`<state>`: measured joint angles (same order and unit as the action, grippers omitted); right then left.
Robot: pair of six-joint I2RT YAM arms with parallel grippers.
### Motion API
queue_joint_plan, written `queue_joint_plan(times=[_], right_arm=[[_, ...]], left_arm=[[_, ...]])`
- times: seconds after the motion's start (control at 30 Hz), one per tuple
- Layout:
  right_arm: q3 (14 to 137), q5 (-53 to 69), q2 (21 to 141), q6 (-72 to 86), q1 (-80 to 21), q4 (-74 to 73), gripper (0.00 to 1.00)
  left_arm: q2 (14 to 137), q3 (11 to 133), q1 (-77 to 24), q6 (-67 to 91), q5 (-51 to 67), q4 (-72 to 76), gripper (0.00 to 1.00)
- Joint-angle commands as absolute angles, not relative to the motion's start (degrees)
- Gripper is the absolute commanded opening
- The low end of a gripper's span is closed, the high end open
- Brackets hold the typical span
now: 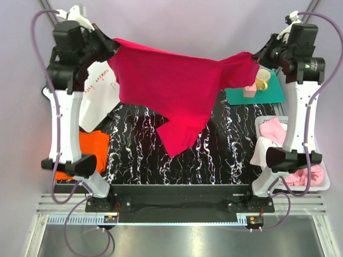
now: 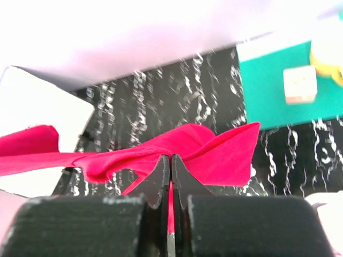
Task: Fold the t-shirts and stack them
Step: Flatten out the tshirt
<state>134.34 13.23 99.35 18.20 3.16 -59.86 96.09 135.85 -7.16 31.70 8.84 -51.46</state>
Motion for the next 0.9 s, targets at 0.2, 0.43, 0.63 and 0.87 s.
queue_joint_plan(times=[0.2, 0.43, 0.63, 0.87], right_arm=[[127.01, 19.86, 76.22, 14.59, 2.11, -57.57, 0.0], [123.4, 16.7, 61.97, 11.34, 0.35, -57.39, 0.0], [129.44, 11.26, 58.62, 11.42, 0.35, -57.31, 0.0], [136.05, 7.83, 74.31, 13.27, 0.35, -56.6, 0.0]], left_arm=[[65.61, 119.72, -6.77, 25.75, 2.38, -49.31, 0.0], [50.13, 109.17, -6.77, 24.43, 4.13, -49.48, 0.0], [48.16, 109.42, -6.77, 24.78, 4.75, -49.57, 0.0], [60.01, 112.85, -6.77, 26.54, 2.37, -49.4, 0.0]])
